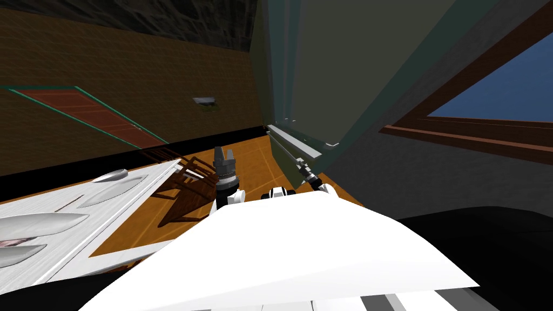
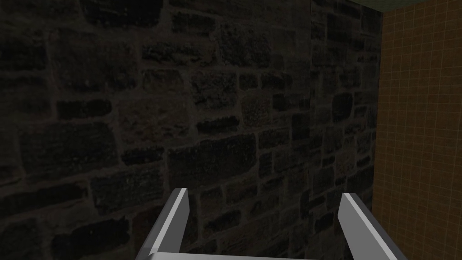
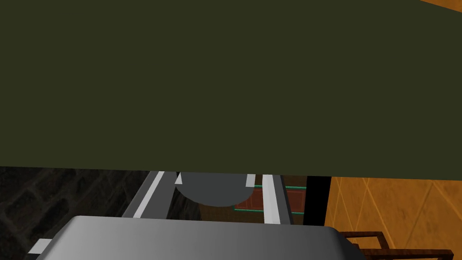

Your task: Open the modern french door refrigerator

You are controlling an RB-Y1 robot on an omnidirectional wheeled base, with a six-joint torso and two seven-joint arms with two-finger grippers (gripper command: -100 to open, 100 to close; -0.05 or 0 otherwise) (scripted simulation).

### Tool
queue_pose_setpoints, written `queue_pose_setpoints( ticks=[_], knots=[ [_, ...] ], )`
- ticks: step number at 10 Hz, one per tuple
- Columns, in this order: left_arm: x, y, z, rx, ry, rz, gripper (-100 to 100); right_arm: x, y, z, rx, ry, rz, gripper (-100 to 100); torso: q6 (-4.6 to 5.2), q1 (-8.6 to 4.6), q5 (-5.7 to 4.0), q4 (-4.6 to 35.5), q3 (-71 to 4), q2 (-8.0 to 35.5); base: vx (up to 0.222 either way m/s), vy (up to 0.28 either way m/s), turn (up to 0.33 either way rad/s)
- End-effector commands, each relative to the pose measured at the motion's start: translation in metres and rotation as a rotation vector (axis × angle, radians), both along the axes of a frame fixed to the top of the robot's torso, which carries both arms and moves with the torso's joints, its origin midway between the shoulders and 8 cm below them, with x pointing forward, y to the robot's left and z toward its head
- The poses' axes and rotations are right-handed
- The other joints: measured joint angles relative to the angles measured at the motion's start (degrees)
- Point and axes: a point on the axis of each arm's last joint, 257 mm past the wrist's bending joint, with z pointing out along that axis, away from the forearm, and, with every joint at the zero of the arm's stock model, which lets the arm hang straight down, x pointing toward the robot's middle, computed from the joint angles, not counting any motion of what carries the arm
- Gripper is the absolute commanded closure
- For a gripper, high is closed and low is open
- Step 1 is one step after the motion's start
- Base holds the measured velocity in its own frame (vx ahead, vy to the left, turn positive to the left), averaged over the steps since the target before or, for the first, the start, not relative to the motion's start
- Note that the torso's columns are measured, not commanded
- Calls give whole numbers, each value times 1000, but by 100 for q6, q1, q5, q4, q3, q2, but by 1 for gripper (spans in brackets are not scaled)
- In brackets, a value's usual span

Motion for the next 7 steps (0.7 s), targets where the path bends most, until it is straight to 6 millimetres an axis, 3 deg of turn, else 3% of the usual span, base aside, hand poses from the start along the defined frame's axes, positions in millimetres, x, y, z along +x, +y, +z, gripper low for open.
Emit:
queue_pose_setpoints(
  ticks=[1, 3, 7],
  knots=[
    [0, 0, 0, 0, 0, 0, 0, -2, 2, -3, 1, 6, 0, 100, 0, -35, 1, 10, -9, -9, -37, 118, -3],
    [0, 0, 0, 0, 0, 0, 0, -3, 4, -4, 1, 10, -1, 100, -9, 14, 0, -1, -1, -3, -65, 185, -8],
    [0, 0, 0, 0, 0, 0, 0, -2, 8, -3, 1, 8, 3, 100, -2, -19, -4, 7, -5, -4, -57, 147, -1]
  ],
)
